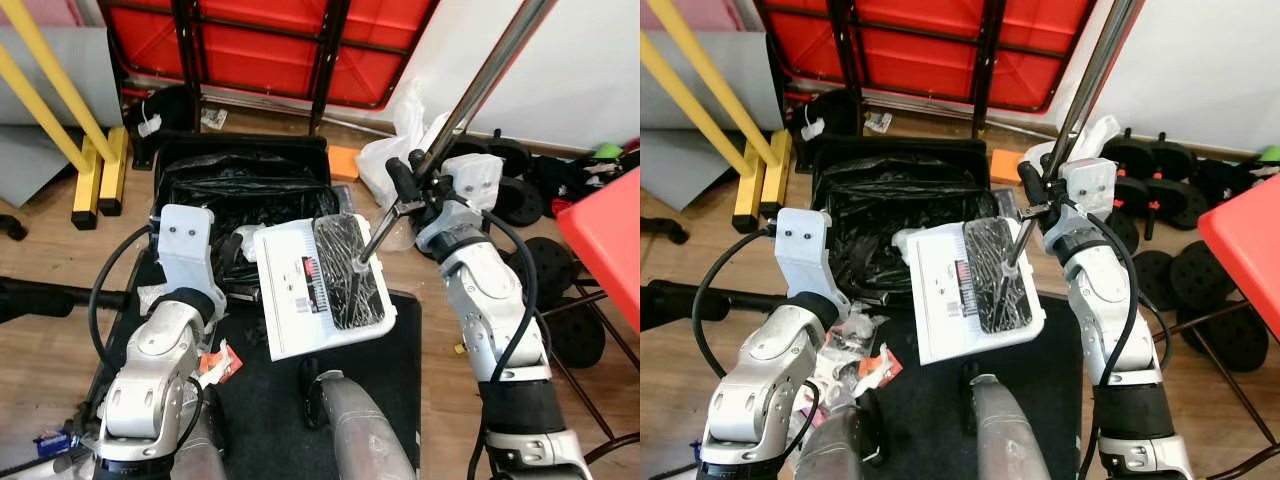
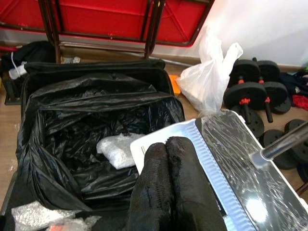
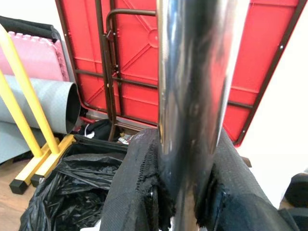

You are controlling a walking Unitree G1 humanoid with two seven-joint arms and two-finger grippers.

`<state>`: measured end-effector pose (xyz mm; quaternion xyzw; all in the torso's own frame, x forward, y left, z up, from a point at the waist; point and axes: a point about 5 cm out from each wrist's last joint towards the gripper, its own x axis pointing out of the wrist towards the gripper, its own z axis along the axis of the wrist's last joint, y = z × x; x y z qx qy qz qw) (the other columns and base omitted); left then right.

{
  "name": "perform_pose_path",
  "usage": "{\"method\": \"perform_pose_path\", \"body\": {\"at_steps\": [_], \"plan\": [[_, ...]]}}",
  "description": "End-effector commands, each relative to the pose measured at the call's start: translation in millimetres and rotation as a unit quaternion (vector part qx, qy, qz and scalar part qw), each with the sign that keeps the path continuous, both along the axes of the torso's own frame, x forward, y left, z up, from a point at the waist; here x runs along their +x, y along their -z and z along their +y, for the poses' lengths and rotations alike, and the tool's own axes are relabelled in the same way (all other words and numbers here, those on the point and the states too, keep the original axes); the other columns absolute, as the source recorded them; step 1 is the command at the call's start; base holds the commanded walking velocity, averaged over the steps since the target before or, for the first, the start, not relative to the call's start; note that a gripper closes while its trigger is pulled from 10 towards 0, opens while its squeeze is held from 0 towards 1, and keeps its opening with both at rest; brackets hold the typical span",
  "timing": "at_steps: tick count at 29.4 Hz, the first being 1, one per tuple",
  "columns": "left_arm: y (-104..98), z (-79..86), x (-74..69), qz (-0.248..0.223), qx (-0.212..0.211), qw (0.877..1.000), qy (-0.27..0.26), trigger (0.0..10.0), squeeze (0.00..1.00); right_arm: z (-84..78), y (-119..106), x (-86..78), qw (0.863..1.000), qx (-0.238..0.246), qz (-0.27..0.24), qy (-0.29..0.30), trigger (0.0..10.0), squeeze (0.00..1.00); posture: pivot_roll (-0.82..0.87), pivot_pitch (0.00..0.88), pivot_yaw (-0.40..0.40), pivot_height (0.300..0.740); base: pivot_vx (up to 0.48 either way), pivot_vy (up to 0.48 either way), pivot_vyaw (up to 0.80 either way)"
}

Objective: Sweep floor

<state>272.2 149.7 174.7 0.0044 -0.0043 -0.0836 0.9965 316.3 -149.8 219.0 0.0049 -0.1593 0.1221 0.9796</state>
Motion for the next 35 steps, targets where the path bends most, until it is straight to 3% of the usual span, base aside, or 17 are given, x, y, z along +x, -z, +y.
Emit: {"method": "perform_pose_path", "body": {"at_steps": [1, 11, 17, 19, 27, 35], "plan": [[8.2, -1.0, -1.9, 0.015, 0.0, 1.0, 0.001, 10.0, 0.0, -4.1, -10.5, -6.9, 1.0, -0.001, -0.028, 0.007, 10.0, 0.0, -0.16, 0.204, -0.197, 0.74, 0.0, 0.0, 0.0], [16.4, 1.2, 1.8, 0.015, 0.015, 1.0, 0.009, 10.0, 0.0, -23.2, 11.3, -20.1, 0.999, -0.023, 0.016, 0.042, 10.0, 0.0, -0.14, 0.141, -0.186, 0.74, 0.144, 0.0, 0.0], [16.6, 0.3, 3.0, 0.014, 0.013, 1.0, 0.008, 10.0, 0.0, -24.6, 14.8, -22.0, 0.998, -0.024, 0.023, 0.045, 10.0, 0.0, -0.14, 0.141, -0.186, 0.74, 0.0, 0.0, 0.0], [20.8, -6.4, 4.4, 0.021, 0.027, 0.999, 0.035, 10.0, 0.0, -28.0, 21.6, -24.8, 0.997, -0.036, 0.037, 0.051, 10.0, 0.0, -0.14, 0.094, -0.168, 0.74, 0.24, 0.0, 0.0], [19.8, -10.9, 8.9, 0.007, 0.016, 0.999, 0.039, 10.0, 0.0, -31.3, 21.2, -22.2, 0.996, -0.045, 0.039, 0.06, 10.0, 0.0, -0.13, 0.082, -0.163, 0.74, 0.12, 0.0, 0.0], [22.6, -11.5, 11.4, 0.01, 0.036, 0.998, 0.047, 10.0, 0.0, -27.7, 18.0, -17.8, 0.997, -0.044, 0.035, 0.058, 10.0, 0.0, -0.12, 0.068, -0.167, 0.74, 0.249, 0.0, 0.0]]}}
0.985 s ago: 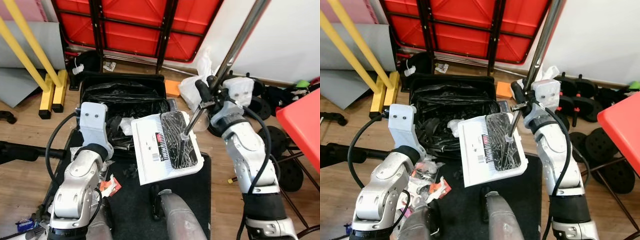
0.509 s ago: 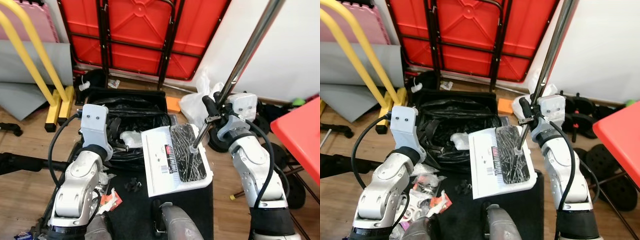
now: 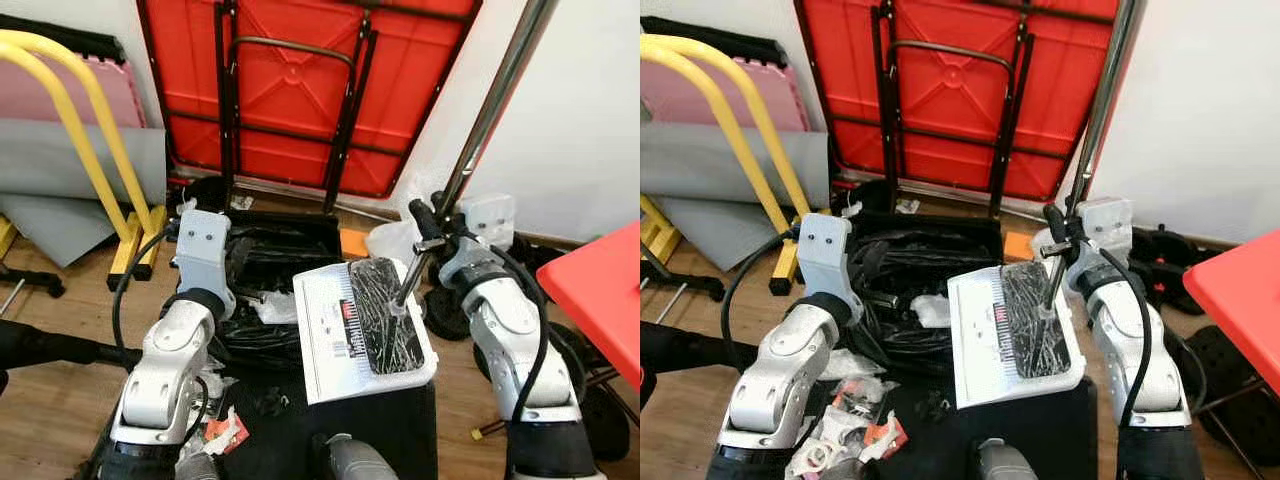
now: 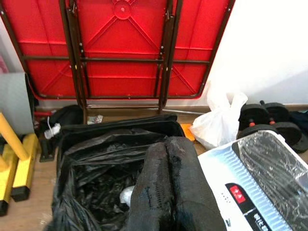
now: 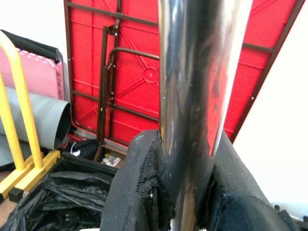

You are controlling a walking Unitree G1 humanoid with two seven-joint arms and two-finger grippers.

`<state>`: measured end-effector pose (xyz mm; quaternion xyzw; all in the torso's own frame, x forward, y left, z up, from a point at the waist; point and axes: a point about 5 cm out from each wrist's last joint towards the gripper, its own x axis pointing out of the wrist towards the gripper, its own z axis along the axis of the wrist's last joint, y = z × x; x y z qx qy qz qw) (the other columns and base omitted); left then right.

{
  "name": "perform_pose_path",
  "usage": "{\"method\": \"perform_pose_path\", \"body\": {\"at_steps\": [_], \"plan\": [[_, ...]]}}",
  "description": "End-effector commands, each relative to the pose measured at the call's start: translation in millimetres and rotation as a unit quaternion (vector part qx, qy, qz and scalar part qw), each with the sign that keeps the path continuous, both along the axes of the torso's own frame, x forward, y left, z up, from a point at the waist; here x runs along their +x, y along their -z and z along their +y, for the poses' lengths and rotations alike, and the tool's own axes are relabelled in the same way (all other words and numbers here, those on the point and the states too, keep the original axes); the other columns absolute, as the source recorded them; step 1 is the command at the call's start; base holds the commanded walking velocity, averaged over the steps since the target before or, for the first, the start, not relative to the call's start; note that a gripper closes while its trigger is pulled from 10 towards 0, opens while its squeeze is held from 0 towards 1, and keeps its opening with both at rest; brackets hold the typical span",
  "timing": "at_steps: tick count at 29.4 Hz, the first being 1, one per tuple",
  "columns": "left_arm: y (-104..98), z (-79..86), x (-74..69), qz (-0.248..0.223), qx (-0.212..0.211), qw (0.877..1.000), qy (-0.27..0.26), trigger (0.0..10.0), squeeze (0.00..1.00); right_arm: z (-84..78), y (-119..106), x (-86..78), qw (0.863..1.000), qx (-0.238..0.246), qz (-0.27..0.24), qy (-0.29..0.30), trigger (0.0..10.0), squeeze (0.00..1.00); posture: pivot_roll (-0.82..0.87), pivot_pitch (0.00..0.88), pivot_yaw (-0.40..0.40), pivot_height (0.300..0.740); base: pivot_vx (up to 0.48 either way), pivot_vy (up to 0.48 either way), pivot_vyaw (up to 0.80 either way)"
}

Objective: Sweep floor

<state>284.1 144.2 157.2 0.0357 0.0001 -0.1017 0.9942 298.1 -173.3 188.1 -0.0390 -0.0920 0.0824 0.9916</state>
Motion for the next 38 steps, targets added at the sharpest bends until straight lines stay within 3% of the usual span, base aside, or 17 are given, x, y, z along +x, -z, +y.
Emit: {"method": "perform_pose_path", "body": {"at_steps": [1, 38], "plan": [[5.1, -6.0, -0.5, 0.009, 0.004, 1.0, 0.029, 10.0, 0.0, -4.1, -12.9, 0.4, 1.0, -0.001, -0.029, 0.01, 10.0, 0.0, -0.12, 0.068, -0.167, 0.74, 0.48, 0.0, 0.0], [16.9, 6.2, 5.6, 0.031, 0.018, 0.999, -0.01, 10.0, 0.0, -5.2, -11.5, 2.8, 0.999, 0.008, -0.028, 0.018, 10.0, 0.0, -0.12, 0.078, -0.143, 0.74, 0.0, 0.0, 0.0]]}}
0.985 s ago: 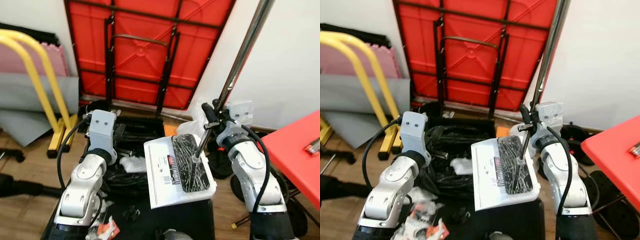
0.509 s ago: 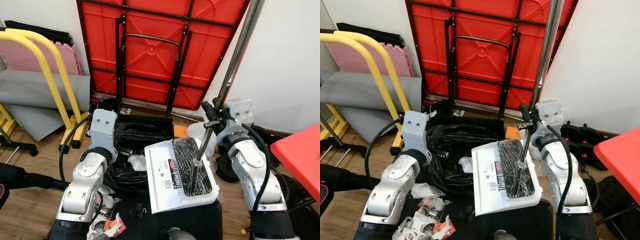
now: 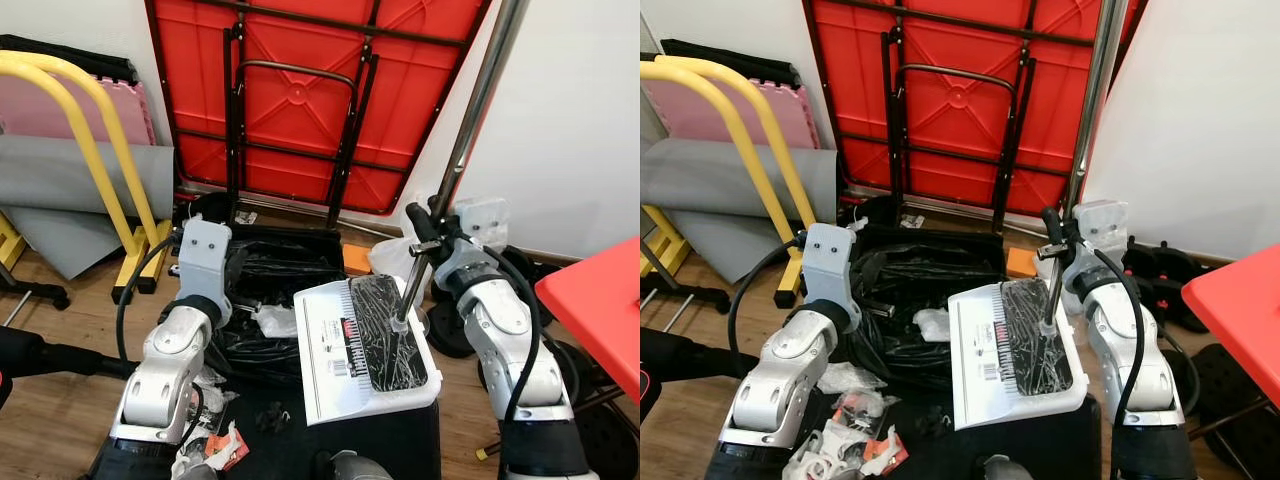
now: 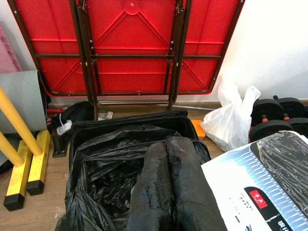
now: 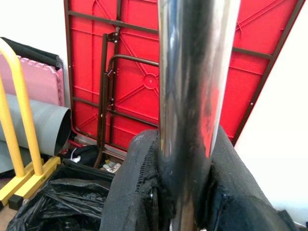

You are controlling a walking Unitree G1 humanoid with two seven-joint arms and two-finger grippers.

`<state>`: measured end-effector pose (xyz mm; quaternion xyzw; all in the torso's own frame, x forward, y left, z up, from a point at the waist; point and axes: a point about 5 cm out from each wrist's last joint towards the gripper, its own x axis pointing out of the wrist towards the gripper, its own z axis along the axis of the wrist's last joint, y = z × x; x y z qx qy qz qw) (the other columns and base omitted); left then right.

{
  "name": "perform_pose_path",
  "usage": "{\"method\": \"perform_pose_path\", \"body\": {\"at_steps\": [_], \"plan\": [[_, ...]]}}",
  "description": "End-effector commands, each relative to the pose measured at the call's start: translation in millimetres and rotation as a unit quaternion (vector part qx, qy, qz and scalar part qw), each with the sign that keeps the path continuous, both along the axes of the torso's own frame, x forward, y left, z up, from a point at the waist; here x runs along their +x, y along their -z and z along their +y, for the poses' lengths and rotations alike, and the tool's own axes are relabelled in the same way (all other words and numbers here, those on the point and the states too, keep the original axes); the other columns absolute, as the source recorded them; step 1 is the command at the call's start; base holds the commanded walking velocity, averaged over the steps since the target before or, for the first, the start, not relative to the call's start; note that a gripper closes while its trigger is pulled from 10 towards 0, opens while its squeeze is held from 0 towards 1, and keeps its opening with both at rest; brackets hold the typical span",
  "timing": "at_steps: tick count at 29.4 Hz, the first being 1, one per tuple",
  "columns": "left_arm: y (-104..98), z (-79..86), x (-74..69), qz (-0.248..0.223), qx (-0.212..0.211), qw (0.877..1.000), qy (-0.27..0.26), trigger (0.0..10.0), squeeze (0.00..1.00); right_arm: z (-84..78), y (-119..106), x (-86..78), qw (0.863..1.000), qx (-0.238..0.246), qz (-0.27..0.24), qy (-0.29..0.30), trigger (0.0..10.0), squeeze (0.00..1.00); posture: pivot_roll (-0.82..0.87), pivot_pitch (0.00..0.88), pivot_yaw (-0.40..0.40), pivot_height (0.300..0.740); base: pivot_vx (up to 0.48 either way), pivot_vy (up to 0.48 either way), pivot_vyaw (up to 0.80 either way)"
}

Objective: Sweep floor

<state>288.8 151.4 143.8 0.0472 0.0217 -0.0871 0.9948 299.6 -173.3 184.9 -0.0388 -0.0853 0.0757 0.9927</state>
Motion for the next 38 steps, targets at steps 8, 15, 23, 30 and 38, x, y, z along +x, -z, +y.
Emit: {"method": "perform_pose_path", "body": {"at_steps": [8, 15, 23, 30, 38], "plan": [[3.7, -0.1, 2.5, 0.013, 0.011, 1.0, 0.001, 10.0, 0.0, -4.7, -10.7, 2.7, 1.0, 0.011, -0.021, 0.012, 10.0, 0.0, -0.12, 0.08, -0.142, 0.74, 0.0, 0.0, -0.4], [3.1, -0.6, 4.2, 0.012, 0.014, 1.0, 0.0, 10.0, 0.0, -4.2, -10.2, 4.0, 1.0, 0.011, -0.019, 0.014, 10.0, 0.0, -0.12, 0.077, -0.141, 0.74, 0.0, 0.0, -0.3], [2.5, -2.3, 5.1, 0.01, 0.014, 1.0, 0.003, 10.0, 0.0, -3.7, -11.1, 4.3, 1.0, 0.011, -0.022, 0.014, 10.0, 0.0, -0.12, 0.076, -0.142, 0.74, -0.185, 0.0, 0.0], [2.5, -3.2, 5.3, 0.011, 0.014, 1.0, 0.005, 10.0, 0.0, -4.1, -11.5, 5.1, 1.0, 0.01, -0.02, 0.014, 10.0, 0.0, -0.12, 0.077, -0.144, 0.74, -0.258, 0.0, 0.0], [2.3, -3.9, 5.4, 0.01, 0.015, 1.0, 0.006, 10.0, 0.0, -3.9, -11.4, 5.4, 1.0, 0.01, -0.02, 0.016, 10.0, 0.0, -0.12, 0.077, -0.144, 0.74, -0.264, 0.0, 0.0]]}}
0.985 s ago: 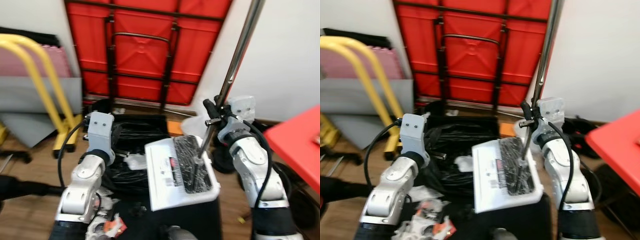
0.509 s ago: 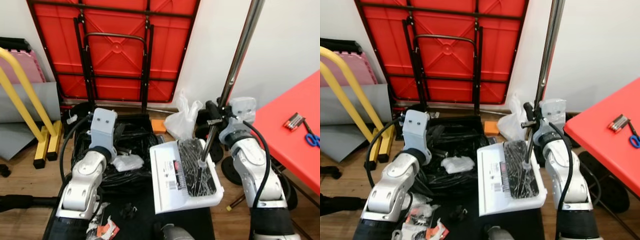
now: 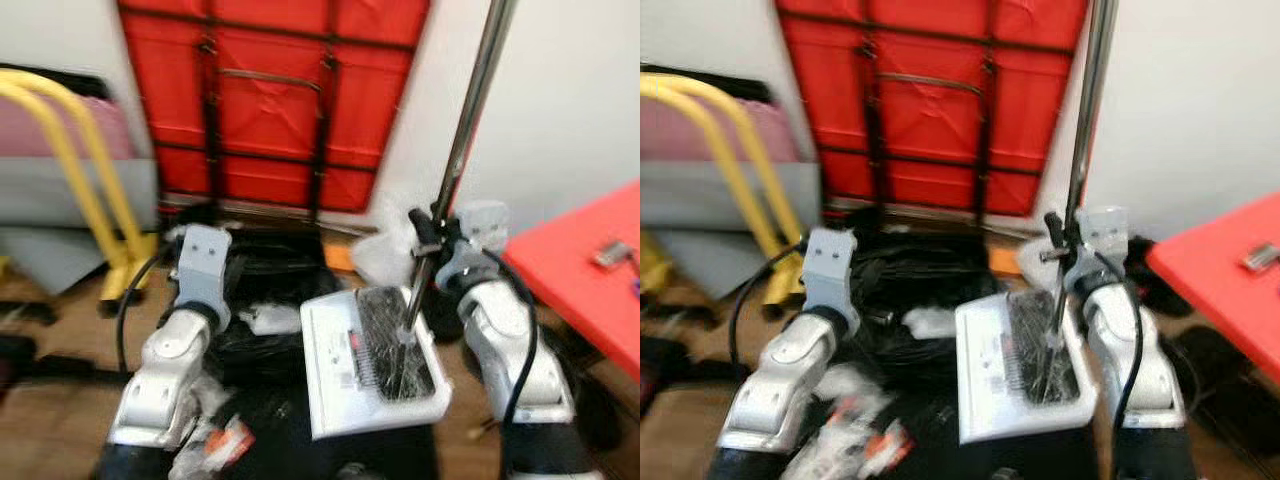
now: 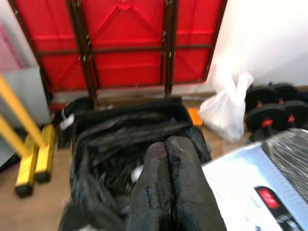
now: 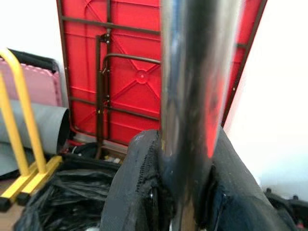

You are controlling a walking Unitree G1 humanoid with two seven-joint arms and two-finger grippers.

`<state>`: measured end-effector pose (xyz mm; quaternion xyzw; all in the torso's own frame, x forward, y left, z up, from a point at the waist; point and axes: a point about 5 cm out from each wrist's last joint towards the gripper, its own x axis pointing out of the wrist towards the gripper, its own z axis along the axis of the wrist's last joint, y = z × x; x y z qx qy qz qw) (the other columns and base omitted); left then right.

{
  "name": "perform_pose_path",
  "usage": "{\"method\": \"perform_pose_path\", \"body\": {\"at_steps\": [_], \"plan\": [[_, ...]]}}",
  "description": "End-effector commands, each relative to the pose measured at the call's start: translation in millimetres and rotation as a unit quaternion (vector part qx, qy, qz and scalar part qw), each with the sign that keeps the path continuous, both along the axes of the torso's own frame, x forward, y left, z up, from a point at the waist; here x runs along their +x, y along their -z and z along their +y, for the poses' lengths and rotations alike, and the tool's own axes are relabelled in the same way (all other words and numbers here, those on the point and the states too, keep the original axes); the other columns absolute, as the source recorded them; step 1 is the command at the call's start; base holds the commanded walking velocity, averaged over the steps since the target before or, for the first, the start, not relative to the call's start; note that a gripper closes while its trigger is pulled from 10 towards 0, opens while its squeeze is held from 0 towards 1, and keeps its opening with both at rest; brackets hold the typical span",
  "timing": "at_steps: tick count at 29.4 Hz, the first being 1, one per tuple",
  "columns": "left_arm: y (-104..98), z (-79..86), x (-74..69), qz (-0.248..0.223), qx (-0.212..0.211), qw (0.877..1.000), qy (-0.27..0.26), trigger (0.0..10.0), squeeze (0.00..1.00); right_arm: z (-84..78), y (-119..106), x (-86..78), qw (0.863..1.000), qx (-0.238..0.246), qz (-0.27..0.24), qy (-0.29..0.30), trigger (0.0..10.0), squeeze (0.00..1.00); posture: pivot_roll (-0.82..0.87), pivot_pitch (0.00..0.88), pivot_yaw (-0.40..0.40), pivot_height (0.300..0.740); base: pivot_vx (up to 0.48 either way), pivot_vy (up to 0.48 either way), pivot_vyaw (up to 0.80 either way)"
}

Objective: Sweep floor

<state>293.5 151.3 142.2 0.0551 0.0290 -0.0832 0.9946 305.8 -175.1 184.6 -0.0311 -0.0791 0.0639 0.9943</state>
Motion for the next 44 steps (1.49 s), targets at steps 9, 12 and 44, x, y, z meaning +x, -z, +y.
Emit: {"method": "perform_pose_path", "body": {"at_steps": [9, 12, 44], "plan": [[0.4, -6.3, 1.6, 0.001, 0.006, 1.0, 0.014, 10.0, 0.0, -3.3, -12.5, 0.3, 1.0, -0.002, -0.028, 0.007, 10.0, 0.0, -0.12, 0.067, -0.145, 0.74, -0.262, 0.0, 0.0], [0.4, -6.5, 1.7, 0.001, 0.005, 1.0, 0.014, 10.0, 0.0, -3.4, -12.6, 0.6, 1.0, -0.002, -0.028, 0.008, 10.0, 0.0, -0.12, 0.067, -0.145, 0.74, -0.259, 0.0, 0.0], [-3.6, -6.4, 2.8, -0.017, 0.001, 1.0, 0.013, 10.0, 0.0, -4.0, -9.5, 5.9, 0.999, 0.001, -0.01, 0.035, 10.0, 0.0, -0.13, 0.07, -0.145, 0.74, -0.17, 0.0, 0.0]]}}
